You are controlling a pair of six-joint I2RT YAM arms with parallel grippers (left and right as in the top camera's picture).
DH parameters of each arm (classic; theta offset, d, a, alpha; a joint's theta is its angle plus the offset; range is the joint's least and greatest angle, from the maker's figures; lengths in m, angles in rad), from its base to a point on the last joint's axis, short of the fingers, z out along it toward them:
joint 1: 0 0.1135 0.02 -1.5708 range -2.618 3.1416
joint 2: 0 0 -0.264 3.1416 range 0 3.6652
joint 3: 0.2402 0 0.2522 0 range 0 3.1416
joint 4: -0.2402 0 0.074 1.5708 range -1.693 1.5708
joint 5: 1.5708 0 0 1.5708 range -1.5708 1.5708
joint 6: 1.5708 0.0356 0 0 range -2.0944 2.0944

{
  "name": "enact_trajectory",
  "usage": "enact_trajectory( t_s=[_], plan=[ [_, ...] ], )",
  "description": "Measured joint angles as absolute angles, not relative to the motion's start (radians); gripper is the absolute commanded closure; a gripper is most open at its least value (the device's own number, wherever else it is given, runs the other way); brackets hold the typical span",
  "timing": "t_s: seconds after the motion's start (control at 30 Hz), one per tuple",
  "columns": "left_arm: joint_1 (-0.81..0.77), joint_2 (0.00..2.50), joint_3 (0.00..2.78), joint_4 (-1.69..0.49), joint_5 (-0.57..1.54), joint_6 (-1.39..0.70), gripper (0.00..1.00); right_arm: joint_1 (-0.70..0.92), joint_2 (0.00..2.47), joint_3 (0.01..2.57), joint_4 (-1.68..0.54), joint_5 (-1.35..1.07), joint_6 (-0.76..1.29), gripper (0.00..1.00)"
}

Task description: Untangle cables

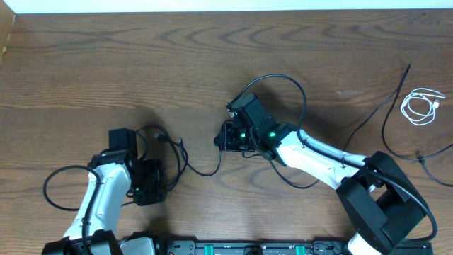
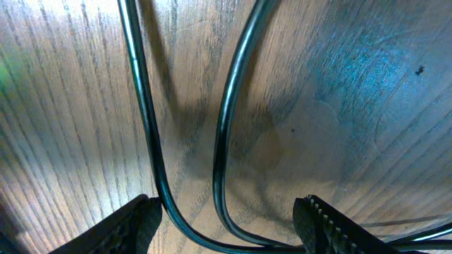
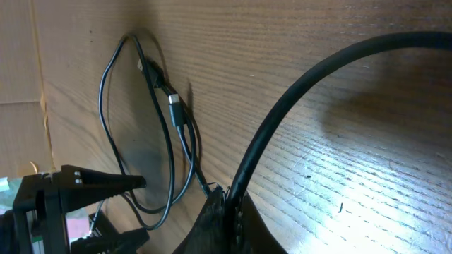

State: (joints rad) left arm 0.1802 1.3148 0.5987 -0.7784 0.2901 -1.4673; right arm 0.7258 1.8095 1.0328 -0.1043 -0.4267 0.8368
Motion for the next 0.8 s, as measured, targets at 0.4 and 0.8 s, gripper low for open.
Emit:
enact_trajectory(
  t_s=[0.4,0.8],
  plan=[
    [0.180,1.315,0.540,-0.736,0.288,-1.470,0.48,0.726,1.810,1.033,-0.105,-0.426,0.836,0.99],
    [0.180,1.314,0.519,-0.454,0.339,-1.347,0.92,0.665,1.780,1.033,-0.139,-0.522,0.745,0.99]
  ],
)
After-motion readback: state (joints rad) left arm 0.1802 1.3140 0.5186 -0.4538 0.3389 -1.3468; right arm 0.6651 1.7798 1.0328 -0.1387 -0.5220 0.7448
